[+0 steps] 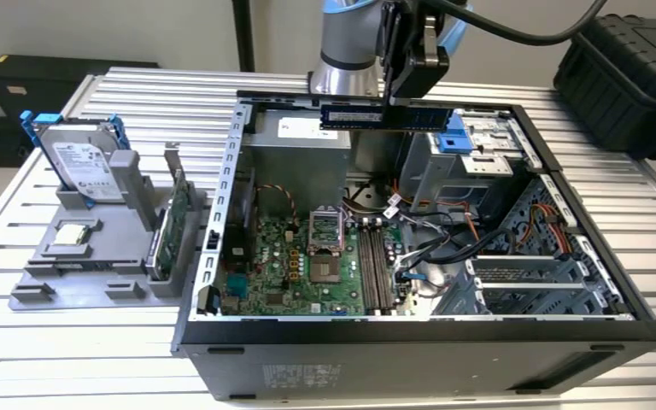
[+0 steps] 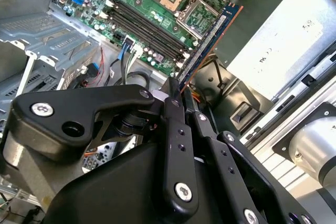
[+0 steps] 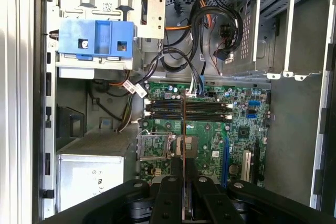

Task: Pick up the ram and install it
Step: 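Insert the ram into the slot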

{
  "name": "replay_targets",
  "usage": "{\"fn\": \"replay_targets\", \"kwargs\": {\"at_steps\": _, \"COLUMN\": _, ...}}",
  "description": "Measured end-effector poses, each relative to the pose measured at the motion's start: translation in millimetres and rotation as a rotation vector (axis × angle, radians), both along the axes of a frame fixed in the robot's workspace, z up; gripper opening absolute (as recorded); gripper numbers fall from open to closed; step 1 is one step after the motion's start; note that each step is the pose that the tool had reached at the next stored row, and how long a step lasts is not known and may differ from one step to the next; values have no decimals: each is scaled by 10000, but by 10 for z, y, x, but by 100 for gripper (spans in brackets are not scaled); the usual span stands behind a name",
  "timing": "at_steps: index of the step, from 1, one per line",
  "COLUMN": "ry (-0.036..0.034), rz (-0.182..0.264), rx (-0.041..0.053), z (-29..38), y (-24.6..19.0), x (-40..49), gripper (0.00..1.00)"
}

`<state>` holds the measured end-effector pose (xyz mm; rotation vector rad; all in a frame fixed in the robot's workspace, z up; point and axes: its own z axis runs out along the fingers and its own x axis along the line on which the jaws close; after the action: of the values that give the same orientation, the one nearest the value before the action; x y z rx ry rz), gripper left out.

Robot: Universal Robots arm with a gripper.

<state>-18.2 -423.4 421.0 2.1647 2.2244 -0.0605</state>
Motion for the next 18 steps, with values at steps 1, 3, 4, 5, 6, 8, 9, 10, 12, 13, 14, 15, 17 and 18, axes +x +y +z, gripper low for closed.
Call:
{"fn": "replay_targets", "kwargs": {"at_steps": 1, "ry": 0, "rz": 0, "rx": 1, "z": 0, "y": 0, "x": 0, "gripper": 0}}
{"fn": "replay_targets", "kwargs": {"at_steps": 3, "ry": -1, "rz": -26, "rx": 1, "z": 0, "y": 0, "x": 0, "gripper": 0}}
{"fn": "replay_targets", "kwargs": {"at_steps": 4, "ry": -1, "rz": -102, "rx": 1, "z": -1, "y": 0, "x": 0, "gripper": 0}}
{"fn": "replay_targets", "kwargs": {"at_steps": 5, "ry": 0, "rz": -216, "rx": 1, "z": -1, "y": 0, "x": -1, "gripper": 0}}
{"fn": "replay_targets", "kwargs": {"at_steps": 6, "ry": -1, "rz": -364, "rx": 1, "z": -2, "y": 0, "x": -1, "gripper": 0}}
{"fn": "replay_targets", "kwargs": {"at_steps": 8, "ry": 0, "rz": -671, "rx": -1, "z": -3, "y": 1, "x": 0, "gripper": 0}}
{"fn": "replay_targets", "kwargs": {"at_steps": 9, "ry": 0, "rz": -826, "rx": -1, "z": -3, "y": 1, "x": 0, "gripper": 0}}
{"fn": "replay_targets", "kwargs": {"at_steps": 10, "ry": 0, "rz": -985, "rx": 0, "z": -5, "y": 0, "x": 0, "gripper": 0}}
{"fn": "replay_targets", "kwargs": {"at_steps": 12, "ry": 0, "rz": -1285, "rx": 0, "z": -6, "y": 0, "x": 0, "gripper": 0}}
{"fn": "replay_targets", "kwargs": {"at_steps": 13, "ry": 0, "rz": -1441, "rx": 0, "z": -7, "y": 0, "x": 0, "gripper": 0}}
{"fn": "replay_targets", "kwargs": {"at_steps": 14, "ry": 0, "rz": -1603, "rx": 0, "z": -8, "y": 0, "x": 0, "gripper": 0}}
{"fn": "replay_targets", "kwargs": {"at_steps": 15, "ry": 0, "rz": -1754, "rx": -1, "z": -9, "y": 0, "x": 0, "gripper": 0}}
{"fn": "replay_targets", "kwargs": {"at_steps": 17, "ry": 0, "rz": -2035, "rx": 0, "z": -11, "y": 0, "x": 0, "gripper": 0}}
{"fn": "replay_targets", "kwargs": {"at_steps": 18, "ry": 0, "rz": -2211, "rx": 0, "z": -12, "y": 0, "x": 0, "gripper": 0}}
